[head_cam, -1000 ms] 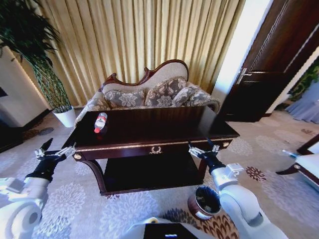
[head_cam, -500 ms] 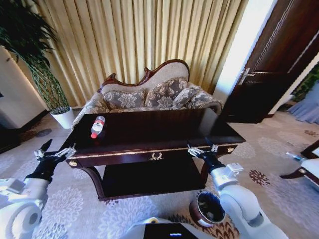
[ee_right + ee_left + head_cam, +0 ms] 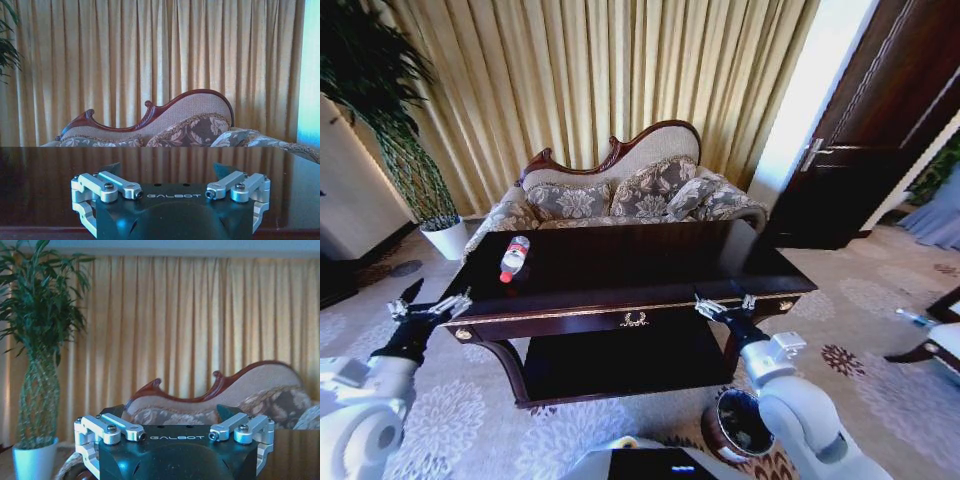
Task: Move to the front of the table and place the trash on the table into the trash bin.
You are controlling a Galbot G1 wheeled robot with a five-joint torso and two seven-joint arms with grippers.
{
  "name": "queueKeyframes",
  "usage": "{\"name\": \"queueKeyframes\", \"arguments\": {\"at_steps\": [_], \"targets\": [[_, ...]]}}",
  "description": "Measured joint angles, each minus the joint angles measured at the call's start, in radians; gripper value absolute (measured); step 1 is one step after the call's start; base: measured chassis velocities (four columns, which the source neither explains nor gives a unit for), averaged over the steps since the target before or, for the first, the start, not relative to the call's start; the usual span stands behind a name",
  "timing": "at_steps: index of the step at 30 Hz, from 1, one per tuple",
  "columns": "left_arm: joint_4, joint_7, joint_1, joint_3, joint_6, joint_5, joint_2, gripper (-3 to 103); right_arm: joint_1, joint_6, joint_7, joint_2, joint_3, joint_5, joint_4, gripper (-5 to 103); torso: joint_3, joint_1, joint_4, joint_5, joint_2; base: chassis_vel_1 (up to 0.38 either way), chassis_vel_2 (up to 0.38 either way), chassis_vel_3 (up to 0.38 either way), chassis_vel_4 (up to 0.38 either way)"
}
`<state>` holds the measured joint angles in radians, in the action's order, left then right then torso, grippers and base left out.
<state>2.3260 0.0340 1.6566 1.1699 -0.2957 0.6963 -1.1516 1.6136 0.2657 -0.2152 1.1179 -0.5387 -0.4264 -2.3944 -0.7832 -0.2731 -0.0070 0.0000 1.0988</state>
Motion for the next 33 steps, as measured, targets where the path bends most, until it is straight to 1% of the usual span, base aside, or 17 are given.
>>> {"name": "queueKeyframes", "arguments": {"at_steps": [2,3,4,5,9,11,14,15,16,19,20,22,23,27,28,31,33], "targets": [[-0.031,-0.031,-0.044,-0.006,-0.043,0.028,0.049,100,0.007,0.001,0.0,0.004,0.001,0.007,0.001,100,0.0,0.0,0.0,-0.0003,0.0,0.0,0.0,0.0,0.0],[-0.049,-0.039,-0.063,-0.007,-0.052,0.04,0.074,100,0.011,0.001,0.0,0.006,0.001,0.01,0.001,100,0.0,0.0,0.0,-0.0002,0.0,0.0,0.0,0.0,0.0],[-0.049,-0.039,-0.063,-0.007,-0.052,0.04,0.074,100,0.011,0.001,0.0,0.006,0.001,0.01,0.001,100,0.0,0.0,0.0,-0.0002,0.0,0.0,0.0,0.0,0.0],[-0.089,-0.053,-0.099,-0.01,-0.066,0.064,0.125,100,0.017,0.001,0.0,0.009,0.001,0.013,0.001,100,0.0,0.0,-0.0002,0.0,0.0,0.0,0.0,0.0,0.0],[-0.203,-0.084,-0.196,-0.04,-0.095,0.099,0.232,100,0.029,0.001,0.001,0.018,0.002,0.022,0.001,100,0.0,0.0,-0.0002,-0.0003,0.0,0.0,0.0,0.0,0.0],[-0.219,-0.091,-0.211,-0.046,-0.102,0.101,0.246,100,0.031,0.001,0.001,0.02,0.004,0.023,0.001,100,0.0,0.0,-0.0002,-0.0003,0.0,0.0,0.0,0.0,0.0],[-0.25,-0.121,-0.247,-0.068,-0.157,0.103,0.292,100,0.035,0.003,0.002,0.025,0.009,0.029,0.001,100,0.0,0.0,0.0001,-0.0001,0.0,0.0,0.0,0.0,0.0],[-0.259,-0.139,-0.263,-0.079,-0.184,0.108,0.31,100,0.038,0.003,0.004,0.026,0.01,0.031,0.001,100,0.0,0.0,0.0002,-0.0001,0.0,0.0,0.0,0.0,0.0],[-0.259,-0.139,-0.263,-0.079,-0.184,0.108,0.31,100,0.038,0.003,0.004,0.026,0.01,0.031,0.001,100,0.0,0.0,0.0002,-0.0001,0.0,0.0,0.0,0.0,0.0],[-0.278,-0.194,-0.313,-0.131,-0.222,0.125,0.345,100,0.042,0.004,0.006,0.027,0.012,0.034,0.001,100,0.0,0.0,0.0001,0.0,0.0,0.0,0.0,0.0,0.0],[-0.286,-0.216,-0.335,-0.162,-0.227,0.131,0.357,100,0.043,0.004,0.006,0.027,0.012,0.034,0.001,100,0.0,0.0,0.0001,0.0,0.0,0.0,0.0,0.0,0.0],[-0.308,-0.238,-0.377,-0.225,-0.228,0.133,0.373,100,0.046,0.006,0.006,0.023,0.009,0.033,0.002,100,0.0,0.0,0.0,-0.0001,0.0,0.0,0.0,0.0,0.0],[-0.308,-0.238,-0.377,-0.225,-0.228,0.133,0.373,100,0.046,0.006,0.006,0.023,0.009,0.033,0.002,100,0.0,0.0,0.0,-0.0001,0.0,0.0,0.0,0.0,0.0],[-0.34,-0.282,-0.466,-0.33,-0.23,0.135,0.38,100,0.049,0.009,0.003,0.005,-0.005,0.017,0.008,100,0.0,0.0,0.0001,-0.0001,0.0,0.0,0.0,0.0,0.0],[-0.34,-0.282,-0.466,-0.33,-0.23,0.135,0.38,100,0.049,0.009,0.003,0.005,-0.005,0.017,0.008,100,0.0,0.0,0.0001,-0.0001,0.0,0.0,0.0,0.0,0.0],[-0.356,-0.335,-0.535,-0.402,-0.242,0.14,0.375,100,0.044,0.013,0.001,-0.007,-0.014,0.0,0.016,100,0.0,0.0,-0.0001,0.0002,0.0,0.0,0.0,0.0,0.0],[-0.372,-0.353,-0.579,-0.451,-0.246,0.135,0.369,100,0.037,0.015,-0.003,-0.012,-0.018,-0.01,0.022,100,0.0,0.0,-0.0001,0.0001,0.0,0.0,0.0,0.0,0.0]]}}
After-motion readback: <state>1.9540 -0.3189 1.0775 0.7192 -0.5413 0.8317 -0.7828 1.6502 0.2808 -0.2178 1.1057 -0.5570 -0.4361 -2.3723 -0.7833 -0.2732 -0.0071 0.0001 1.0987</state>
